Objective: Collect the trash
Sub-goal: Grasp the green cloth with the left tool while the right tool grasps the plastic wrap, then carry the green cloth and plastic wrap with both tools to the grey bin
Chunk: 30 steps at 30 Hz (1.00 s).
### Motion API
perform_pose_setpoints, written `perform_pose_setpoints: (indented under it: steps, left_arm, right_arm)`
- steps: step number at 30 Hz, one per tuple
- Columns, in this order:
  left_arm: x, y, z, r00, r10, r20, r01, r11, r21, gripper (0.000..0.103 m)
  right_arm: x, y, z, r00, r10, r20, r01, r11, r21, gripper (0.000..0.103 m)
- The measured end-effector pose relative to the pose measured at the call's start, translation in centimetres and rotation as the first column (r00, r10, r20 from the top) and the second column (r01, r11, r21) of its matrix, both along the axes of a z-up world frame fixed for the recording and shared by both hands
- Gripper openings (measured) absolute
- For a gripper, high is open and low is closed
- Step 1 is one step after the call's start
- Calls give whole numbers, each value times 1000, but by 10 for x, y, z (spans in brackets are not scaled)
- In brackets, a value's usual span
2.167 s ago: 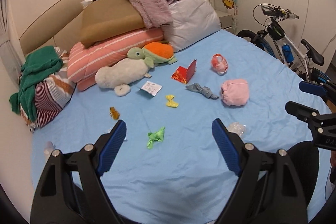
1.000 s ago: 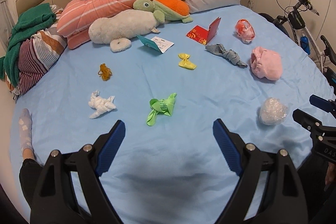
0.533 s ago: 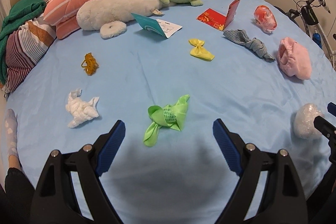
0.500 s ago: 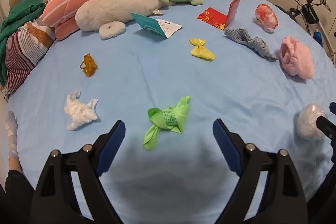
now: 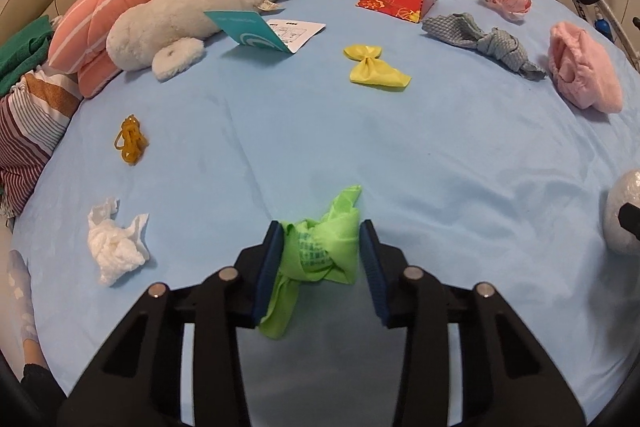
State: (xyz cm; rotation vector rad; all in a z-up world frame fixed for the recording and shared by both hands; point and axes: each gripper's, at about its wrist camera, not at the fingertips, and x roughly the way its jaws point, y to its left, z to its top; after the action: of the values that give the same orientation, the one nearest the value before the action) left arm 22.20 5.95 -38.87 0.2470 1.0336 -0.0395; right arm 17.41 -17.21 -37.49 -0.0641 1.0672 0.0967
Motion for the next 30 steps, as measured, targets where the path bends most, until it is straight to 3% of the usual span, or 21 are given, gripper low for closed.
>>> perform_pose_setpoints:
  steps: [6, 13, 22, 30]
  left_arm:
    - [-10, -11, 10, 998, -60, 16, 60, 998, 3, 32]
    - [-34, -37, 29, 988, -145, 56, 144, 989, 25, 32]
    - [-60, -55, 53, 979, -188, 80, 186, 982, 29, 32]
    - [-86, -72, 87, 970, -218, 107, 216, 976, 34, 32]
  right_arm:
    - [-1, 4, 5, 999, 31, 29, -31, 1000, -2, 40]
    - [-3, 4, 9, 998, 41, 55, -41, 999, 9, 39]
    - [-8, 0, 19, 996, 47, 76, -51, 997, 50, 38]
    - [-27, -17, 62, 992, 35, 123, -46, 995, 84, 38]
